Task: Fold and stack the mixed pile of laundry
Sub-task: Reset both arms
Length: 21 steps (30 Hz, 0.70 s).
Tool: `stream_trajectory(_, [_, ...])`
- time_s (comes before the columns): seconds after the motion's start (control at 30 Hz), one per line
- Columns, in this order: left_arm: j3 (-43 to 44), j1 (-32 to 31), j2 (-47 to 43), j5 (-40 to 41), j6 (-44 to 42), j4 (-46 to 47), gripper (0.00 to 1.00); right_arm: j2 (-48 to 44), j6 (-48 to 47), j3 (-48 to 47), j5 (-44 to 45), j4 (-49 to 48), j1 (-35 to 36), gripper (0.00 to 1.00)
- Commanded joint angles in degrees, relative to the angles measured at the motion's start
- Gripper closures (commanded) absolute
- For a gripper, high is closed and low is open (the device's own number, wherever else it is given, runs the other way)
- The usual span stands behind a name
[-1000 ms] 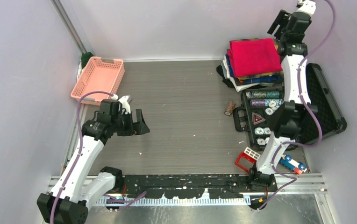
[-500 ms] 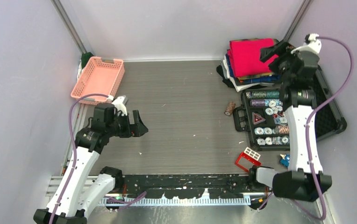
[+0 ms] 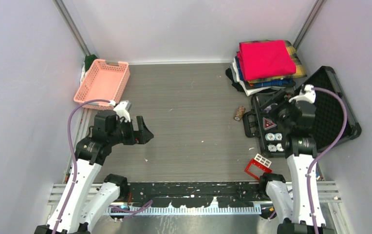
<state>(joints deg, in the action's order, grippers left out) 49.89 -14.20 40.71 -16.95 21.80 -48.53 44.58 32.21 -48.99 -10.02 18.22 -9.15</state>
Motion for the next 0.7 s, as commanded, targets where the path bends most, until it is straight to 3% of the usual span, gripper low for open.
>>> stream_trajectory(0.0, [0.36,-0.13,-1.14,-0.58,-0.8,2.13,0.11,-7.33,3.3,8.47,-1.79,-3.28,0.27,0.18])
stream_trajectory(0.27, [0.32,-0.13,-3.45,1.0,-0.63,1.89,0.11,-13.87,5.82,18.84,0.41,-4.39,0.35,0.18])
stream_trajectory(0.67, [0.21,-0.13,-6.34,3.06,-0.45,1.61,0.11,-12.58,6.29,18.76,-1.22,-4.69,0.36,0.18])
